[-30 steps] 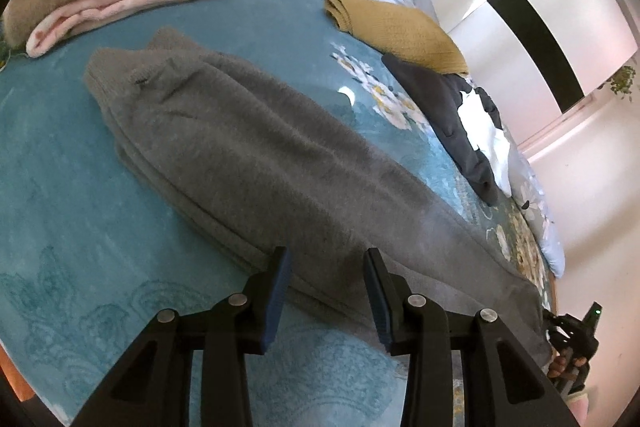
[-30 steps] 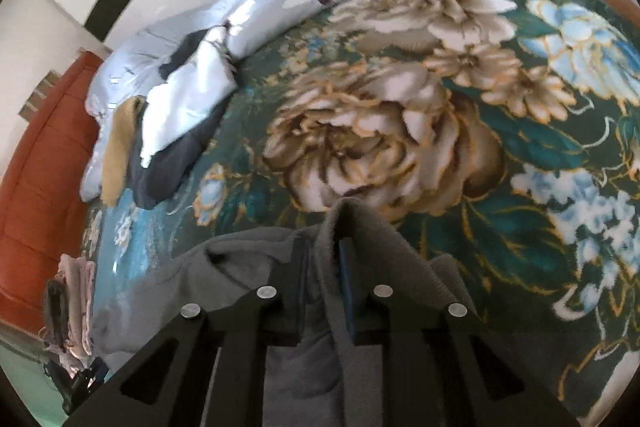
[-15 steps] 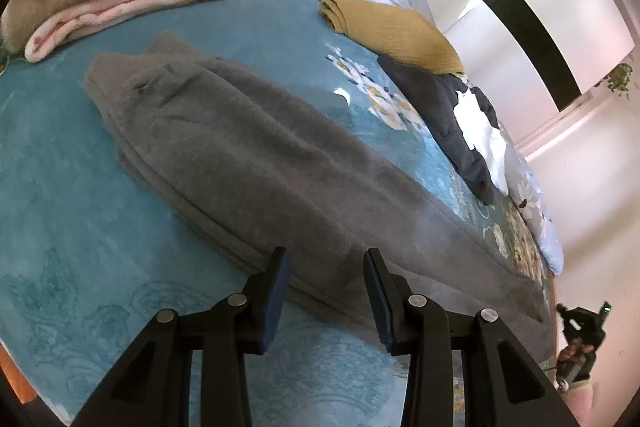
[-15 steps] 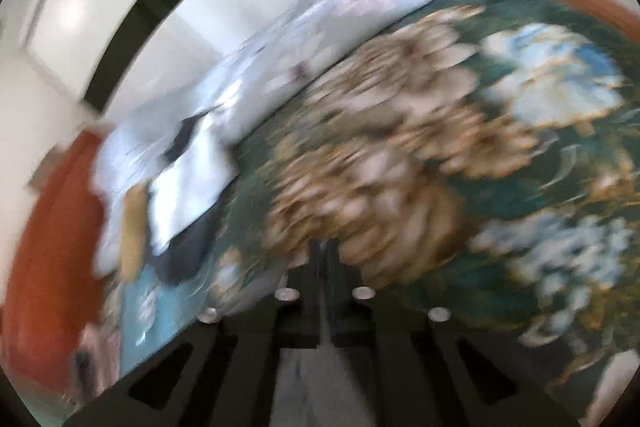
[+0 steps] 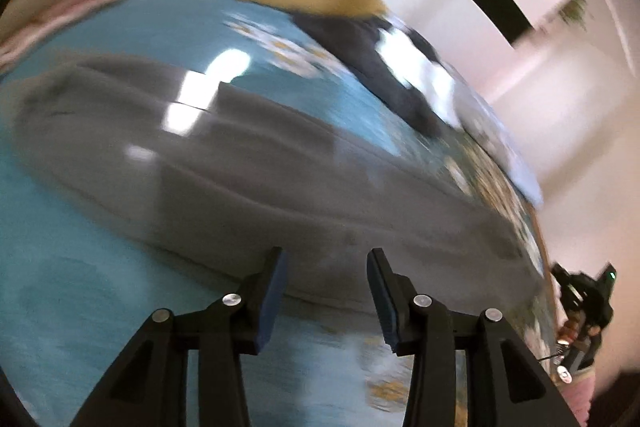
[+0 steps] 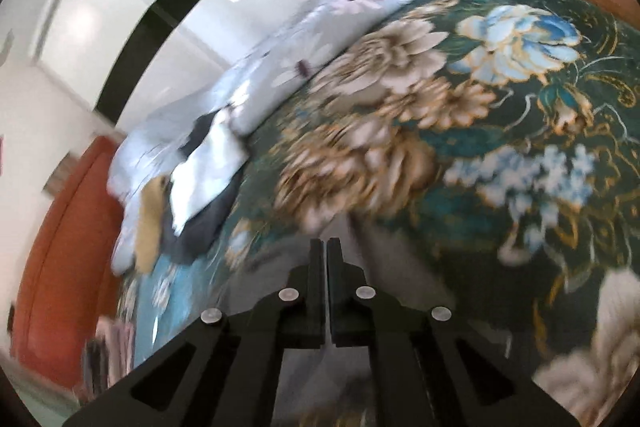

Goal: Fold clothes

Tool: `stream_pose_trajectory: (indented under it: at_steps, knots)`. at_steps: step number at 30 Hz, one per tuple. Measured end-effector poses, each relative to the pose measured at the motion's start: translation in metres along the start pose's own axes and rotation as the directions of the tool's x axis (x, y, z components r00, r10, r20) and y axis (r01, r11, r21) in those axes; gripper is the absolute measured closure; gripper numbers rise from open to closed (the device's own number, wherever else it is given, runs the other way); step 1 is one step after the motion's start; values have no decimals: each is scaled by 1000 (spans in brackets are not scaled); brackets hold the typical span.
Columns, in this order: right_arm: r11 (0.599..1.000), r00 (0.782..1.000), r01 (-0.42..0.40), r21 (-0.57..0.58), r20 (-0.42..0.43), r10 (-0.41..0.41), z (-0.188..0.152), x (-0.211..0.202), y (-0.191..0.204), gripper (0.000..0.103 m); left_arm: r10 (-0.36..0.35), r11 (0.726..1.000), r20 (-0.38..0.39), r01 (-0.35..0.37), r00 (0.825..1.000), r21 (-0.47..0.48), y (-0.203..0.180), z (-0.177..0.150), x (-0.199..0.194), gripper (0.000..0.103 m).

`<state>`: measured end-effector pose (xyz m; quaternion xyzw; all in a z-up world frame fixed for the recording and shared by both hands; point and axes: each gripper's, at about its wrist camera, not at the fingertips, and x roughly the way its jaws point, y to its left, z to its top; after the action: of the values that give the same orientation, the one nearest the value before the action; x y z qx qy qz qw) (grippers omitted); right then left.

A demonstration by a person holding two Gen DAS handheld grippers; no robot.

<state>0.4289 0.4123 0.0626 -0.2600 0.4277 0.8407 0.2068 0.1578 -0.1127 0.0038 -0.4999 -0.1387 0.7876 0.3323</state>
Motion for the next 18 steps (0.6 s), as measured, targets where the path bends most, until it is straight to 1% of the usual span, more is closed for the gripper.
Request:
stream_pose_trajectory:
  at_steps: [1,2,3,4,6,8,11,13,15,17,18]
  knots:
    - [1000,999,-29,-8,-27,29,-10,-2,2,98,-32,999,-29,32,999,23,-11,-3,7,57]
    - [998,996,-57,-10,-66,56,-23,0,3,88,-64,997,-59,67,996,45,-23,-7,14,57]
    - [996,991,-83,-12,-104,81,-35,2,5,81,-96,993,-95,102,991,57,-34,-10,22,56]
    - [995,987,-98,-15,-128,95,-45,5,7,70,-128,988,-132,138,983,68,-45,-14,31,56]
    - [993,979,-117,-34,-175,109,-66,13,13,68,-175,979,-198,192,964,66,-61,-20,47,55]
    - [992,975,-120,-40,-195,110,-77,20,18,68,-221,968,-263,244,939,59,-77,-27,64,55]
    - [988,964,-152,-31,-224,141,-88,31,25,68,-262,960,-333,281,906,11,-85,-35,82,55]
    - [977,946,-211,-19,-256,199,-93,34,32,68,-274,958,-338,287,901,-12,-86,-33,90,55]
    - [968,931,-247,-39,-287,226,-101,38,42,67,-288,956,-330,287,899,-52,-82,-29,93,55]
    - [958,915,-280,-60,-318,247,-108,40,52,64,-323,946,-317,306,892,-104,-76,-20,94,55]
    - [953,907,-294,-70,-334,255,-112,41,57,63,-333,943,-303,312,893,-118,-76,-16,93,55]
